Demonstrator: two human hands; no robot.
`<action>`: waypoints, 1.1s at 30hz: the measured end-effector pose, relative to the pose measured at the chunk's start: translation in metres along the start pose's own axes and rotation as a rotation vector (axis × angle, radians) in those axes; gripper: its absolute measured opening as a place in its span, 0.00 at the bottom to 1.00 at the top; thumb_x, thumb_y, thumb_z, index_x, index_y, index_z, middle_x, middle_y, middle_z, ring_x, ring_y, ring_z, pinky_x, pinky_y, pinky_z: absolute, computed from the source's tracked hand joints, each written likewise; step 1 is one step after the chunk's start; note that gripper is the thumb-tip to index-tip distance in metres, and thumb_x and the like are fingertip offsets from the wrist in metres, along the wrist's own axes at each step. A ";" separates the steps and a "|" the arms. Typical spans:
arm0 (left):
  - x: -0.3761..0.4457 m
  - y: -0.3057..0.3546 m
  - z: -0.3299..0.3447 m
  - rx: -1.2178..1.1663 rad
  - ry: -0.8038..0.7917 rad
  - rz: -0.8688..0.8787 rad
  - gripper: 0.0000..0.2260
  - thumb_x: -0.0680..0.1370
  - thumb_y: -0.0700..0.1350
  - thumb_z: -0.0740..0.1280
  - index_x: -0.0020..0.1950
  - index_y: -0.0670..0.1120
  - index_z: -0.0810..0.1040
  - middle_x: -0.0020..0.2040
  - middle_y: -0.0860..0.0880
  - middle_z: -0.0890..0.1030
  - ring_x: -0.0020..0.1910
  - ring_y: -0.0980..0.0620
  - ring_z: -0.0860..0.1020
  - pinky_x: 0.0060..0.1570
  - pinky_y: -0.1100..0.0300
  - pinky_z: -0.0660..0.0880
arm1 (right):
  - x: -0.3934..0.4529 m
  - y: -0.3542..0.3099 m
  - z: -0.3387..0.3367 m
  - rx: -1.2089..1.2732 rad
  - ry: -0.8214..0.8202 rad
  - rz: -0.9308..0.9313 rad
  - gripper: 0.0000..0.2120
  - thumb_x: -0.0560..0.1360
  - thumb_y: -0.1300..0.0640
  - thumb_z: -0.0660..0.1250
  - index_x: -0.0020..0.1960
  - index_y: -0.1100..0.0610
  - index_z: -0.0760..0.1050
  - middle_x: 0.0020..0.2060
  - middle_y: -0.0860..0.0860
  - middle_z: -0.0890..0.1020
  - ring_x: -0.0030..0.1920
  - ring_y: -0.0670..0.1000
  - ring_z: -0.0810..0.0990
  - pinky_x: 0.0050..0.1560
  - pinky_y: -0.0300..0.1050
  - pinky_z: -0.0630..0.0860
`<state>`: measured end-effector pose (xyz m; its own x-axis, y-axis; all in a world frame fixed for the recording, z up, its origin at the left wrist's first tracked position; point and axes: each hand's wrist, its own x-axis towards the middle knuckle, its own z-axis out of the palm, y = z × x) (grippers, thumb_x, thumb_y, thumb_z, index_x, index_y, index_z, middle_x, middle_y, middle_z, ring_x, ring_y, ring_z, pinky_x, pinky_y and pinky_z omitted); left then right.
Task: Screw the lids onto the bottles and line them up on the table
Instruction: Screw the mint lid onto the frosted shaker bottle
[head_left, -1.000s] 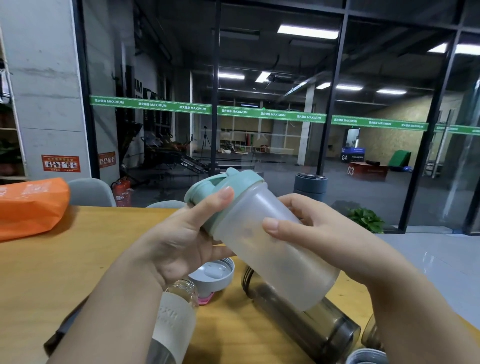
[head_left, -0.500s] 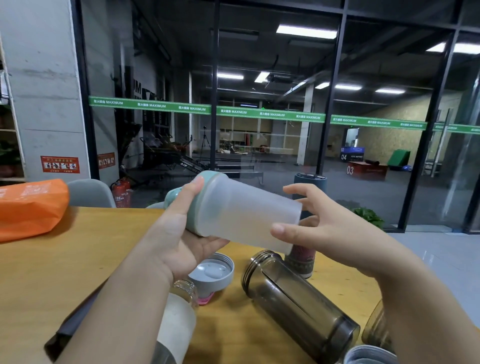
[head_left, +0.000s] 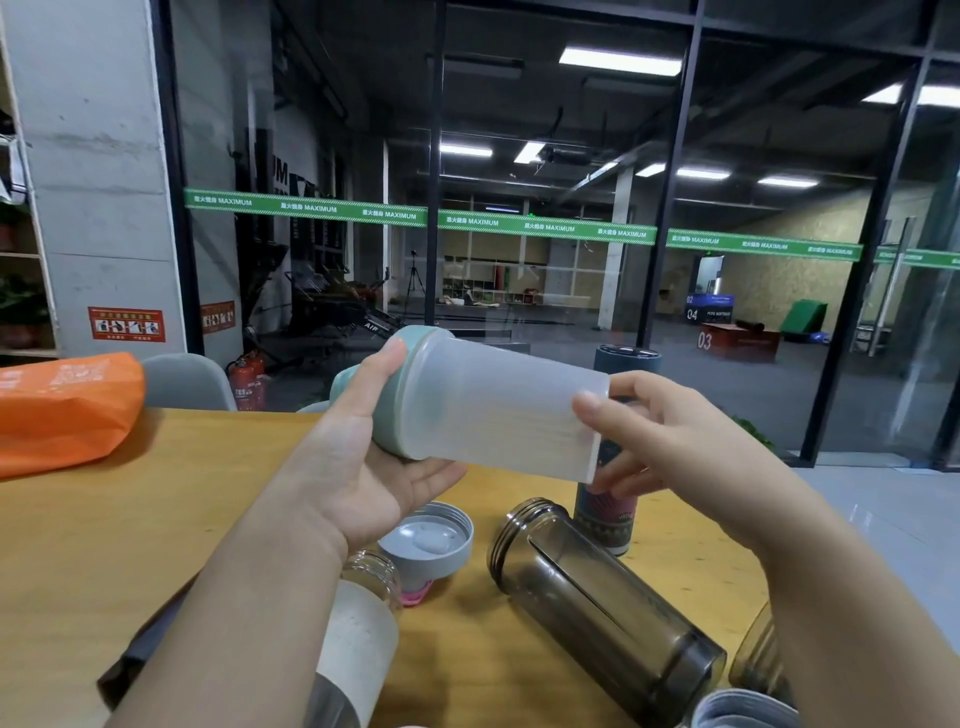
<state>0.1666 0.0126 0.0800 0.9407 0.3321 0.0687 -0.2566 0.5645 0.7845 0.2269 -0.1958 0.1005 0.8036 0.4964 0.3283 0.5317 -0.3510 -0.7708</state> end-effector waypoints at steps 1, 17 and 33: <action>0.000 0.000 0.000 -0.002 -0.007 -0.001 0.24 0.60 0.55 0.73 0.54 0.50 0.75 0.48 0.42 0.83 0.46 0.38 0.84 0.56 0.39 0.74 | 0.001 0.000 0.001 -0.001 0.002 0.025 0.30 0.60 0.29 0.58 0.54 0.46 0.72 0.44 0.48 0.83 0.36 0.48 0.85 0.47 0.53 0.82; 0.001 -0.001 0.002 -0.084 -0.056 -0.038 0.26 0.66 0.51 0.74 0.61 0.44 0.78 0.53 0.42 0.84 0.50 0.41 0.83 0.53 0.38 0.77 | -0.005 -0.001 -0.001 -0.196 -0.137 0.003 0.46 0.61 0.40 0.76 0.67 0.28 0.48 0.57 0.37 0.70 0.49 0.49 0.82 0.52 0.50 0.80; 0.006 -0.003 -0.006 0.029 -0.010 -0.034 0.21 0.68 0.58 0.72 0.57 0.50 0.77 0.41 0.44 0.86 0.45 0.42 0.84 0.60 0.41 0.73 | -0.008 -0.009 -0.002 -0.188 -0.045 -0.009 0.31 0.56 0.25 0.60 0.54 0.40 0.68 0.45 0.44 0.81 0.39 0.42 0.83 0.50 0.50 0.80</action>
<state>0.1720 0.0172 0.0747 0.9509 0.3057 0.0479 -0.2184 0.5533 0.8038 0.2165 -0.1982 0.1055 0.7883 0.5334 0.3067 0.5826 -0.4868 -0.6508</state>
